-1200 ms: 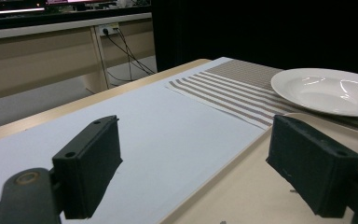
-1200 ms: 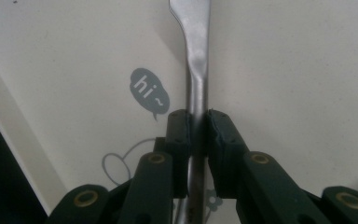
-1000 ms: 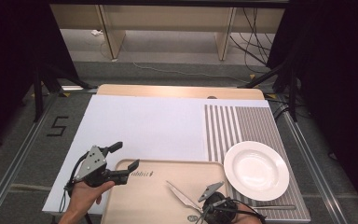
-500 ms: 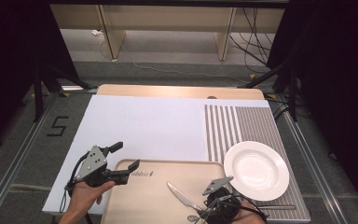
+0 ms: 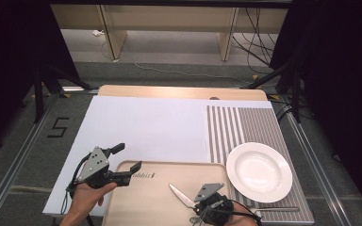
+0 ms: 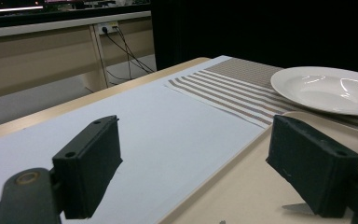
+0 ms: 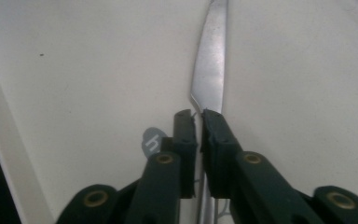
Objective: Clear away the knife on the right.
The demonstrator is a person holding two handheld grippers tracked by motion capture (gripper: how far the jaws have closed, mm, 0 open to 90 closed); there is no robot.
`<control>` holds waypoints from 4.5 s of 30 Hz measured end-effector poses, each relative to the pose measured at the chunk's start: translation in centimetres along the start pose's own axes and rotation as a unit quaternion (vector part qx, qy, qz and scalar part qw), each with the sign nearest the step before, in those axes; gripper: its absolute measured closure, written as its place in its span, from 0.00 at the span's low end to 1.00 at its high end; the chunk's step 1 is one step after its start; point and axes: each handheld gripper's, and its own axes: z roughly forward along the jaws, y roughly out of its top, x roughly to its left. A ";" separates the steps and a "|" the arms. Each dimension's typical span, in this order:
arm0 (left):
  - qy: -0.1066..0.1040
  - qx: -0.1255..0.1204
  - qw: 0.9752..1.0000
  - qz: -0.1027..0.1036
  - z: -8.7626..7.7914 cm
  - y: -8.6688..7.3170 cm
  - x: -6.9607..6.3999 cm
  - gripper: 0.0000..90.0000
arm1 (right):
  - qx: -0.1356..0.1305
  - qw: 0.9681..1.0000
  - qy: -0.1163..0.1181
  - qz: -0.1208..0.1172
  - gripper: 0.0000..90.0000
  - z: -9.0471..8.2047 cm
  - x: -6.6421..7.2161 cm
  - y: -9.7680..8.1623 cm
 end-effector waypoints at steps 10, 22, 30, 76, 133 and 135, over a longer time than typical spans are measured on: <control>0.001 0.000 1.000 0.002 0.0 0.0 0.1 0.19 | 0.030 0.999 -0.016 -0.040 1.00 1.6 0.7 0.9; 0.003 -0.002 1.000 0.004 0.0 0.0 0.1 0.19 | 0.045 0.997 -0.053 -0.036 1.00 1.6 0.0 0.6; 0.003 0.000 1.000 0.004 0.0 0.0 0.0 0.19 | 0.050 0.996 -0.068 -0.023 1.00 1.3 -1.4 0.4; -0.001 -0.003 1.000 0.003 0.0 0.1 0.0 0.19 | 0.025 0.996 -0.071 0.041 0.93 -1.5 -5.7 -1.2; 0.000 -0.004 1.000 -0.009 0.3 0.0 0.3 0.19 | -0.087 0.971 -0.123 0.183 0.21 -10.5 -11.4 -6.0; 0.002 0.000 1.000 -0.009 0.2 0.1 0.3 0.19 | -0.085 0.968 -0.126 0.200 0.21 -10.6 -11.4 -6.1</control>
